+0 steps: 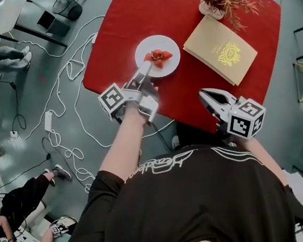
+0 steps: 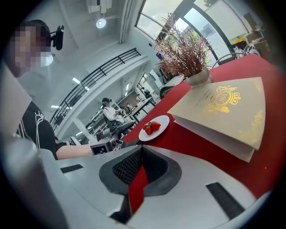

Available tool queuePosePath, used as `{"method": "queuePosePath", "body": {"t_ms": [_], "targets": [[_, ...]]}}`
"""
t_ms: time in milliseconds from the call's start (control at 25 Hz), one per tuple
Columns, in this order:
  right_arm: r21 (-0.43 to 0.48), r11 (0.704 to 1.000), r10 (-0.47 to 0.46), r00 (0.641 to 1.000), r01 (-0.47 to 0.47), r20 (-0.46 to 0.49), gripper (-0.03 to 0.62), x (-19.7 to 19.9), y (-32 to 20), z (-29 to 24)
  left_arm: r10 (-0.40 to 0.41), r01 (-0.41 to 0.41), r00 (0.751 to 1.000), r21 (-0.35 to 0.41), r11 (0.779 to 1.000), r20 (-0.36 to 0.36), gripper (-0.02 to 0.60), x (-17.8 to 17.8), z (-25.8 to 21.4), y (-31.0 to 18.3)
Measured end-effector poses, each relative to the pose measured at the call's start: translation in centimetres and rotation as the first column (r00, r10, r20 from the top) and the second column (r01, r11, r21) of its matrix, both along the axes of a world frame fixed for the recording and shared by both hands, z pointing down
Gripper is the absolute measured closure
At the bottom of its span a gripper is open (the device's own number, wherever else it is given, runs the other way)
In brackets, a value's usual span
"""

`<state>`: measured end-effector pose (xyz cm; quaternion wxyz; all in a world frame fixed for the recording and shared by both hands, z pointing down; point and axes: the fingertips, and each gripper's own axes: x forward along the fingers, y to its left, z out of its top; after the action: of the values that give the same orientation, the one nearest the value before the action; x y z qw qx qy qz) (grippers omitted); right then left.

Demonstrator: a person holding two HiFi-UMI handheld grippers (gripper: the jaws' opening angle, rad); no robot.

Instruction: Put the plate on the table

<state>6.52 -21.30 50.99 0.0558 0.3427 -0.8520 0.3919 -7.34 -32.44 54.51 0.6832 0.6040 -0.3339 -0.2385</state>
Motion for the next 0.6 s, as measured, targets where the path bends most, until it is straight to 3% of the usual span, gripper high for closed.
{"method": "queuePosePath", "body": {"t_ms": [80,200,360,440,600], "targets": [[0.003,1.000,-0.004,1.000,0.004,-0.001,0.586,-0.2,0.0,-0.1,0.020,-0.020,1.000,0.008,1.000,0.016,0.247,0.2,-0.1,0.0],[-0.001,1.000,-0.004,1.000,0.004,0.003,0.586,-0.4,0.2,-0.1,0.083,-0.085,0.990,0.017,0.996,0.115,0.232,0.6,0.1,0.6],[-0.024,1.000,-0.005,1.000,0.005,0.020,0.586,-0.5,0.5,-0.2,0.202,-0.228,0.938,0.060,0.972,0.283,0.224,1.8,-0.1,1.3],[-0.035,0.999,-0.002,0.999,0.003,0.033,0.586,-0.6,0.7,-0.3,0.274,-0.321,0.881,0.063,0.945,0.387,0.224,2.3,0.0,1.9],[-0.041,0.999,-0.010,0.999,0.011,0.034,0.586,-0.9,0.9,-0.2,0.375,-0.485,0.713,0.030,0.874,0.593,0.225,3.0,0.6,2.8]]}}
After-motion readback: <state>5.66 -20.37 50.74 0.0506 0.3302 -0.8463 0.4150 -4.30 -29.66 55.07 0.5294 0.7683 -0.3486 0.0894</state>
